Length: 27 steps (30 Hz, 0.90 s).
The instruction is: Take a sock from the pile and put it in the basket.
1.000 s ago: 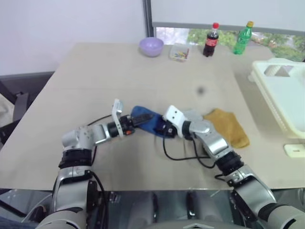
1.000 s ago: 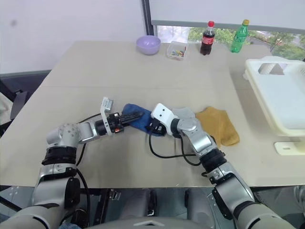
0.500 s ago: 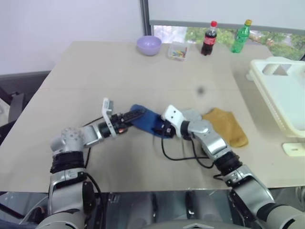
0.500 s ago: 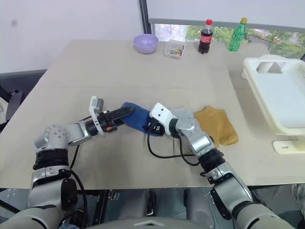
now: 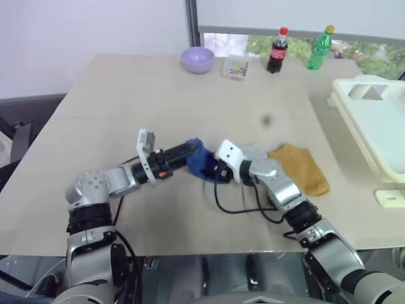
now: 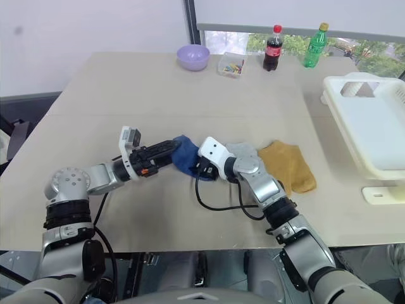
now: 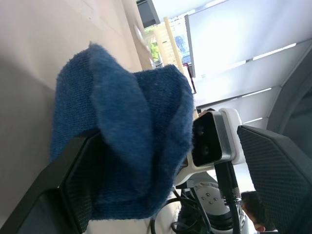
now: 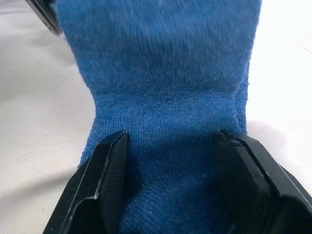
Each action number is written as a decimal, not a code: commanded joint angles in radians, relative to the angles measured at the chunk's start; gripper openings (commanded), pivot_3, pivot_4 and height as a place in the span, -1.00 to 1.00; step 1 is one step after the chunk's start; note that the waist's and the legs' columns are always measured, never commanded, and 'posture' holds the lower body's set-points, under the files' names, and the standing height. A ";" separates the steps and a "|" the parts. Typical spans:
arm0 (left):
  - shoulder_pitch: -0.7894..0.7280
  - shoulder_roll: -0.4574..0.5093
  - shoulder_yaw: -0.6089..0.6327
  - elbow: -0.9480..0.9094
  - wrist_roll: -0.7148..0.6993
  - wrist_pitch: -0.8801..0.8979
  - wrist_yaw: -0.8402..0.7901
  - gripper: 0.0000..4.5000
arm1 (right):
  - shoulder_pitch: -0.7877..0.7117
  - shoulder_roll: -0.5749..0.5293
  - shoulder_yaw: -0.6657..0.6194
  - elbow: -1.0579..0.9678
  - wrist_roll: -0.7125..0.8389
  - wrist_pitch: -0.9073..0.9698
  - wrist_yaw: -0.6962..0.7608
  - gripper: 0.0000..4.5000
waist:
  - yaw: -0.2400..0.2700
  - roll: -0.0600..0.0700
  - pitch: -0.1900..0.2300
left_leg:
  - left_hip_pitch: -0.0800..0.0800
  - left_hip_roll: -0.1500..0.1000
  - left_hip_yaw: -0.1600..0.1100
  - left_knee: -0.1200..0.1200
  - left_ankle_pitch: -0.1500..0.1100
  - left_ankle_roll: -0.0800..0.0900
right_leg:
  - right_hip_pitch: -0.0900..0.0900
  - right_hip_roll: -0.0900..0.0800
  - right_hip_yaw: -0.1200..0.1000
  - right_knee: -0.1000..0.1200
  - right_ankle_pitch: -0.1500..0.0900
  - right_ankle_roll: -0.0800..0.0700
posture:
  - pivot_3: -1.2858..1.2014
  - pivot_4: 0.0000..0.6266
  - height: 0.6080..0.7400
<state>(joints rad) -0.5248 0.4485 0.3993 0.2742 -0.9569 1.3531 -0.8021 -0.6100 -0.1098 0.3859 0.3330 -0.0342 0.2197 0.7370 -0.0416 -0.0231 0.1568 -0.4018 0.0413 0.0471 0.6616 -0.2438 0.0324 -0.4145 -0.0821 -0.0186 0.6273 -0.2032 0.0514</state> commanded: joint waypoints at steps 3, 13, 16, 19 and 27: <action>-0.014 -0.005 0.001 -0.056 -0.052 0.003 -0.011 0.99 | 0.021 -0.012 0.014 -0.018 -0.019 0.021 -0.001 0.29 | 0.000 0.000 0.000 | 0.000 0.000 0.000 -0.001 0.000 0.000 | 0.000 -0.001 0.000 -0.001 0.000 0.000 | 0.03 -0.52 0.85; -0.022 -0.022 -0.075 -0.036 -0.029 -0.037 -0.035 0.99 | 0.016 -0.008 -0.012 -0.116 0.023 0.032 0.015 0.29 | 0.001 -0.001 0.003 | -0.002 -0.001 0.000 -0.002 0.000 0.000 | -0.002 -0.002 0.000 -0.001 0.000 0.000 | 0.03 -0.52 0.85; -0.030 -0.021 -0.088 -0.020 -0.022 -0.053 -0.045 0.99 | 0.017 -0.021 -0.017 -0.165 0.034 0.046 0.029 0.29 | 0.002 -0.002 0.003 | -0.010 -0.001 0.000 -0.002 0.001 -0.001 | -0.010 -0.001 -0.001 -0.001 0.000 0.000 | 0.03 -0.52 0.85; -0.036 -0.021 -0.099 -0.008 -0.013 -0.067 -0.054 0.99 | 0.021 -0.037 -0.018 -0.207 0.043 0.061 0.041 0.29 | 0.004 -0.002 0.003 | -0.016 -0.002 0.000 -0.002 0.002 -0.002 | -0.016 -0.001 0.000 0.000 0.003 0.004 | 0.03 -0.52 0.85; -0.045 -0.027 -0.137 0.011 0.009 -0.086 -0.078 1.00 | 0.033 -0.112 -0.003 -0.339 0.054 0.162 0.095 0.93 | 0.006 -0.004 0.007 | -0.017 -0.002 0.000 -0.003 0.002 -0.002 | -0.017 0.000 0.000 -0.001 0.002 0.004 | 0.03 -0.52 0.85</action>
<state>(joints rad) -0.5542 0.4239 0.2695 0.2911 -0.9436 1.2753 -0.8593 -0.5758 -0.2072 0.3876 0.0629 0.0053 0.3650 0.8207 -0.0356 -0.0269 0.1634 -0.4183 0.0393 0.0466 0.6588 -0.2421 0.0302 -0.4310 -0.0820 -0.0190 0.6266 -0.2007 0.0554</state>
